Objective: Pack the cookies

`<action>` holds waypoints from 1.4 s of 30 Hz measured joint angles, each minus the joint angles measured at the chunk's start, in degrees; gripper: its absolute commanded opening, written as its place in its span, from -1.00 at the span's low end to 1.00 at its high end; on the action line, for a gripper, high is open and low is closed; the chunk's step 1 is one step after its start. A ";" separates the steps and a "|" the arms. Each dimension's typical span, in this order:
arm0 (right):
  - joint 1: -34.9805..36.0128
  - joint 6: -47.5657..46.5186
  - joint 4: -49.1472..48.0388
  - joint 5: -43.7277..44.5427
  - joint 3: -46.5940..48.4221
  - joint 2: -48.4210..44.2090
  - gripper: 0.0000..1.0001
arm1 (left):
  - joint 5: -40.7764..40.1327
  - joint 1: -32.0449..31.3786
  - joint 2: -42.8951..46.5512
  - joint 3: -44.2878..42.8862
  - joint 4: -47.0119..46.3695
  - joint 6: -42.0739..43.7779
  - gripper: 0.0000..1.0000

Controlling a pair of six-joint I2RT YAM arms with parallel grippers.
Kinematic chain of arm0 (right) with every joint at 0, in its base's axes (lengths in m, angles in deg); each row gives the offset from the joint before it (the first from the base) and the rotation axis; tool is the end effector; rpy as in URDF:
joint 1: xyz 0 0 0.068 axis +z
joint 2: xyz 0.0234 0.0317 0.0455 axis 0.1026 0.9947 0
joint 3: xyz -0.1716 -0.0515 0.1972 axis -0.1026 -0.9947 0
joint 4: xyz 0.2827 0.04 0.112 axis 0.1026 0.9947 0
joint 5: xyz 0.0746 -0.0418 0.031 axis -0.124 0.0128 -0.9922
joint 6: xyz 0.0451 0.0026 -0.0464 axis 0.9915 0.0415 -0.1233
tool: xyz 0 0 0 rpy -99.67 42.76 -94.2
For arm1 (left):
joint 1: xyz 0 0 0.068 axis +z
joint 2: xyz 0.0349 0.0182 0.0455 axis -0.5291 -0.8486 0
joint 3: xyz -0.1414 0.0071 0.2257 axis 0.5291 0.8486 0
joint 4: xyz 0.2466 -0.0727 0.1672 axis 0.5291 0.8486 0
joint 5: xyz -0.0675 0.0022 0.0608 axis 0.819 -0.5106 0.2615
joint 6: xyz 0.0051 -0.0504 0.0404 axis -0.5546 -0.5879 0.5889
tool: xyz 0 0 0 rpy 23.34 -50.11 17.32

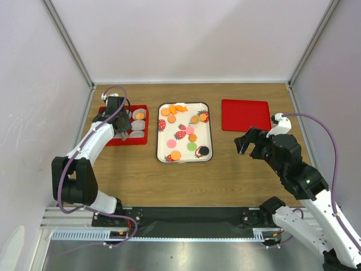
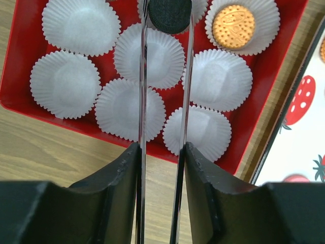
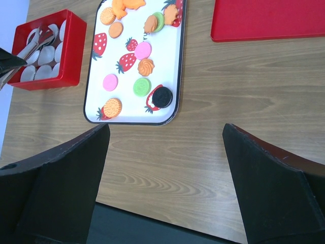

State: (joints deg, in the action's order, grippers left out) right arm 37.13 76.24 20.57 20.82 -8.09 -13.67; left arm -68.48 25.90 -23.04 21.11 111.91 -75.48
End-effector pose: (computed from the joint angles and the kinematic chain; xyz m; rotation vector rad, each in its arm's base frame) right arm 0.1698 0.0900 0.3580 0.0971 1.9748 0.4705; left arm 0.3654 -0.0245 0.2219 -0.4687 2.3697 0.1176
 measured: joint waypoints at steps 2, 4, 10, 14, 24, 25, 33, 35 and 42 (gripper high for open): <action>0.00 0.00 0.04 0.00 -0.02 -0.02 0.99 | 0.00 0.22 -0.61 -0.20 -0.04 0.02 -0.08; 0.00 0.00 0.07 0.00 -0.02 -0.02 0.99 | 0.00 0.35 -1.11 -0.55 -0.20 0.04 -0.03; 0.00 -0.02 0.09 0.00 -0.02 -0.04 0.99 | 0.00 0.48 -1.25 -0.87 -1.07 0.22 0.09; 0.00 0.00 0.09 0.00 -0.02 -0.04 0.99 | 0.04 0.52 -1.25 -0.90 -1.25 0.24 0.10; 0.00 0.04 0.02 -0.15 -0.02 0.20 0.99 | 1.79 0.09 6.01 0.61 -0.76 0.24 0.08; 0.00 0.04 -0.02 -0.26 -0.02 0.33 0.99 | 1.68 -0.42 7.67 1.07 -0.66 0.24 0.07; 0.00 0.09 -0.13 -0.68 -0.02 0.98 0.99 | -0.57 -16.37 17.11 2.91 2.05 0.09 0.08; 0.00 0.11 -0.11 -0.66 -0.07 0.92 1.00 | -0.87 -20.48 18.49 4.02 2.51 -0.26 0.09; 0.00 0.42 0.11 -0.57 -1.77 0.02 1.00 | -1.70 -31.76 21.00 10.49 5.09 -3.45 0.09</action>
State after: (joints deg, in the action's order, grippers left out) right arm 37.13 76.65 20.68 20.26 -9.86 -13.65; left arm -70.18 -5.86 -2.04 31.60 117.00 -78.93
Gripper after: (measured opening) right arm 0.994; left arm 0.546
